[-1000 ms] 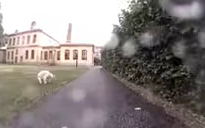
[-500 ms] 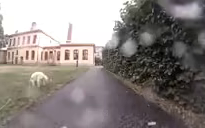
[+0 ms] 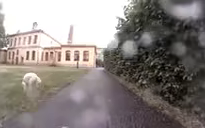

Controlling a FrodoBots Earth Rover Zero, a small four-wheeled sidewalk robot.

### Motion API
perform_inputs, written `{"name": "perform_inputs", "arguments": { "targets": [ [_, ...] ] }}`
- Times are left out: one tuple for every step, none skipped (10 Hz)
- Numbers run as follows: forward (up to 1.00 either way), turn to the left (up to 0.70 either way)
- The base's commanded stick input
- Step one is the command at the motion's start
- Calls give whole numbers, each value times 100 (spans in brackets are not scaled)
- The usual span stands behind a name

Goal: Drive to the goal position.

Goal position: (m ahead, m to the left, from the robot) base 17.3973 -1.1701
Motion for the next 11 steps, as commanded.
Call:
{"name": "perform_inputs", "arguments": {
  "targets": [
    [85,0],
    [85,0],
    [85,0],
    [85,0],
    [85,0],
    [85,0],
    [85,0],
    [85,0],
    [85,0],
    [85,0],
    [85,0]
  ]
}}
